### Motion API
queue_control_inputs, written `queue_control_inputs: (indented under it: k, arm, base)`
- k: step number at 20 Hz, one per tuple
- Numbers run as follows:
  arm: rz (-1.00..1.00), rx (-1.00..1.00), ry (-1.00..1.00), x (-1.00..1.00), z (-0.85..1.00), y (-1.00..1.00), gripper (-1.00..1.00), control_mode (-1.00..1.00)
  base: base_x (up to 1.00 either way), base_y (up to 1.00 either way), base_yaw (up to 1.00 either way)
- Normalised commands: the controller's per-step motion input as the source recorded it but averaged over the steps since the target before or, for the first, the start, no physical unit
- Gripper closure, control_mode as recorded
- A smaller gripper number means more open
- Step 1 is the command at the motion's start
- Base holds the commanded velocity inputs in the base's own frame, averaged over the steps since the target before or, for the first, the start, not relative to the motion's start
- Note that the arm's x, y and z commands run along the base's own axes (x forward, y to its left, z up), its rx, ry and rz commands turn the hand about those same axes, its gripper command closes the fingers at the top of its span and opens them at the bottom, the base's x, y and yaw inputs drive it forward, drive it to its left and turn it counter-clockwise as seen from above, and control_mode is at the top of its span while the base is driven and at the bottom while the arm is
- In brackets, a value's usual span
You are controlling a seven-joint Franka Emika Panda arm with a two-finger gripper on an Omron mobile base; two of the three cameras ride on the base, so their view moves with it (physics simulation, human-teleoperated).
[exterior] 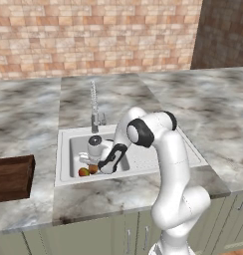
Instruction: Pick up all produce items and place them in the sink. Turn on the sink faucet to wash them. Then turn the sink off and put them in the tray.
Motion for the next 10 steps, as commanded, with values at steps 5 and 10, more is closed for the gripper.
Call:
queue_control_inputs:
  k: [5, 10]
  arm:
    - [0.01, 0.0, 0.0, 0.18, -0.37, 0.03, -1.0, -1.0]
    - [0.0, 0.0, 0.0, 0.08, -0.44, 0.0, -1.0, -1.0]
  base:
    - [0.0, 0.0, 0.0]
    - [0.0, 0.0, 0.0]
